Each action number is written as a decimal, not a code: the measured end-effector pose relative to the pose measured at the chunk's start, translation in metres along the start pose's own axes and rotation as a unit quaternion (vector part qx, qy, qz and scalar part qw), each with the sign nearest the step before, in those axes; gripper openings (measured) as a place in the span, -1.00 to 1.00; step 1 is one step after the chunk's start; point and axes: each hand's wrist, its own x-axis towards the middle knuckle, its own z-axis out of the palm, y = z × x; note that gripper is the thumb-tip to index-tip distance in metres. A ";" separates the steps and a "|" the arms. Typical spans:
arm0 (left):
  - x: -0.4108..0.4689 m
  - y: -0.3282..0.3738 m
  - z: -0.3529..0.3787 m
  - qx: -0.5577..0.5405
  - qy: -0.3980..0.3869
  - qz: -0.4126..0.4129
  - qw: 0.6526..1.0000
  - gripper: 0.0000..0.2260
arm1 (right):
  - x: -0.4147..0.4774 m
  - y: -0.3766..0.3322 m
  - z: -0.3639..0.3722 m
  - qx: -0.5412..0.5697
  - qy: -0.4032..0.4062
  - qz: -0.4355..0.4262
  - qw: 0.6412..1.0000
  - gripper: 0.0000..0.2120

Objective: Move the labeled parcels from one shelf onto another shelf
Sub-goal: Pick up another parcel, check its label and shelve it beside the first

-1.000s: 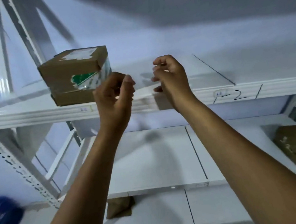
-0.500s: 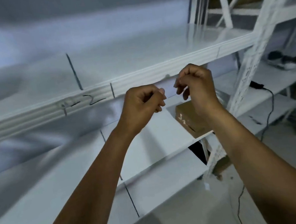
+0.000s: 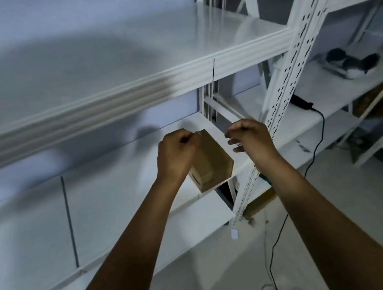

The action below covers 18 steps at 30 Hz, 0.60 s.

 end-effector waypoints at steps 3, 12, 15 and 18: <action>0.021 -0.014 0.010 0.003 -0.004 -0.038 0.999 -0.81 | 0.029 0.020 0.009 -0.020 -0.007 0.007 1.000 -0.83; 0.106 -0.123 0.079 0.064 -0.080 -0.294 0.950 -0.10 | 0.137 0.097 0.045 -0.215 -0.099 0.150 0.960 -0.51; 0.097 -0.126 0.089 -0.034 -0.087 -0.393 0.915 -0.25 | 0.147 0.121 0.052 -0.228 -0.156 0.212 0.938 -0.45; 0.089 -0.128 0.101 -0.126 -0.060 -0.424 0.895 -0.19 | 0.153 0.136 0.053 -0.195 -0.202 0.236 0.930 -0.40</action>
